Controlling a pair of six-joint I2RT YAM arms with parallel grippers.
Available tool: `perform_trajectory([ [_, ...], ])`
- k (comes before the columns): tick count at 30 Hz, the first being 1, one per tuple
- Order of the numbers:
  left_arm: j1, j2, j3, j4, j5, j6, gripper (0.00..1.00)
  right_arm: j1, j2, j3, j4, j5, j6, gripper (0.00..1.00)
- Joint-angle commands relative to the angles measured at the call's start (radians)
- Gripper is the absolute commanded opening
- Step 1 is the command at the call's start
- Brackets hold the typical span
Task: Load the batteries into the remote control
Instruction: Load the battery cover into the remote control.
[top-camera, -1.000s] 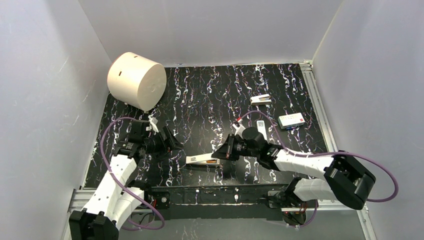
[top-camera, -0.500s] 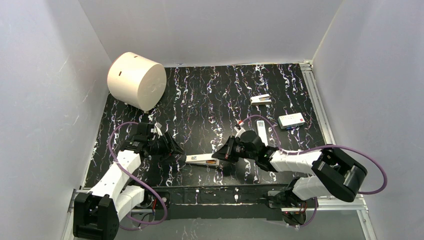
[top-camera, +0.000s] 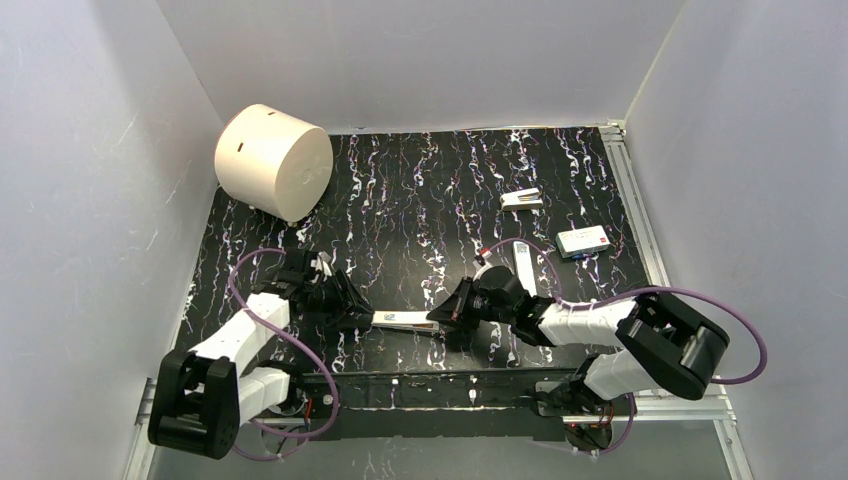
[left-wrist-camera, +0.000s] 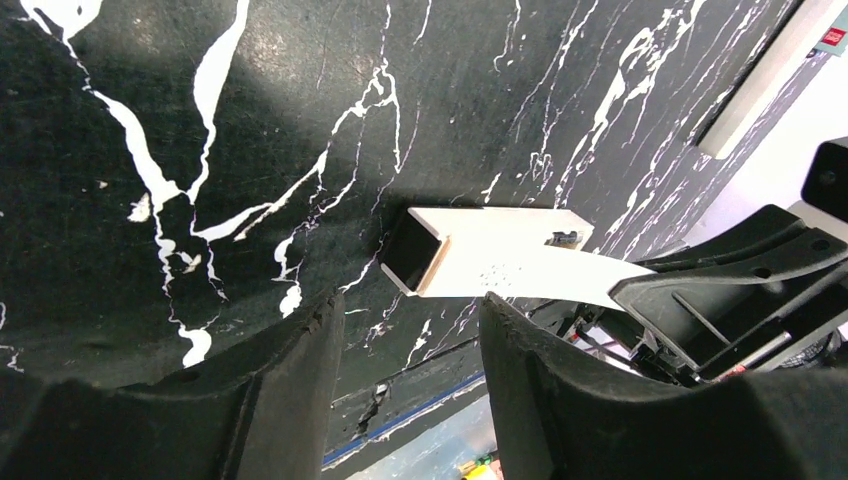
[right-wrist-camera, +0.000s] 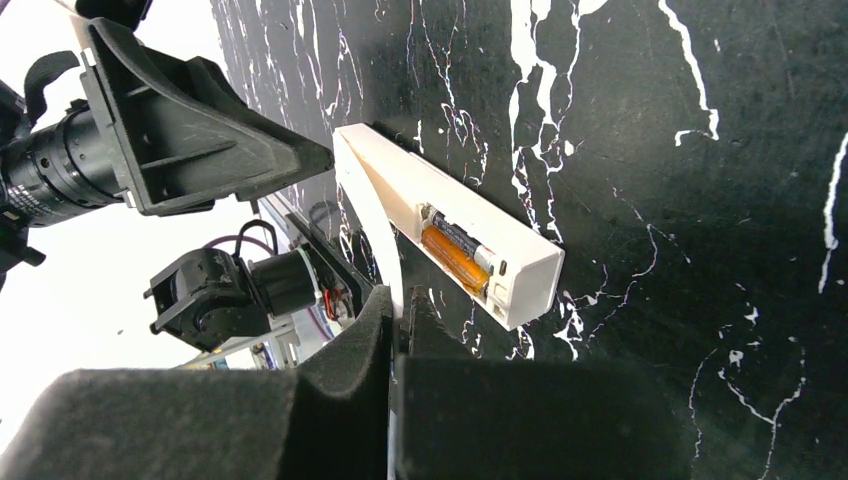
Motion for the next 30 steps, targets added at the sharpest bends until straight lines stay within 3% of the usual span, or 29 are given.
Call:
perform_trajectory([
  [1, -0.013, 0.038, -0.013, 0.044, 0.015, -0.001, 0.49, 0.003, -0.014, -0.027, -0.093, 0.065, -0.023, 0.01],
  [12, -0.033, 0.109, -0.021, 0.103, -0.006, 0.008, 0.43, 0.031, 0.046, -0.009, -0.115, 0.094, -0.02, 0.01],
  [30, -0.104, 0.206, -0.017, 0.102, -0.04, 0.029, 0.32, 0.037, 0.005, 0.001, -0.225, 0.148, -0.023, 0.01],
])
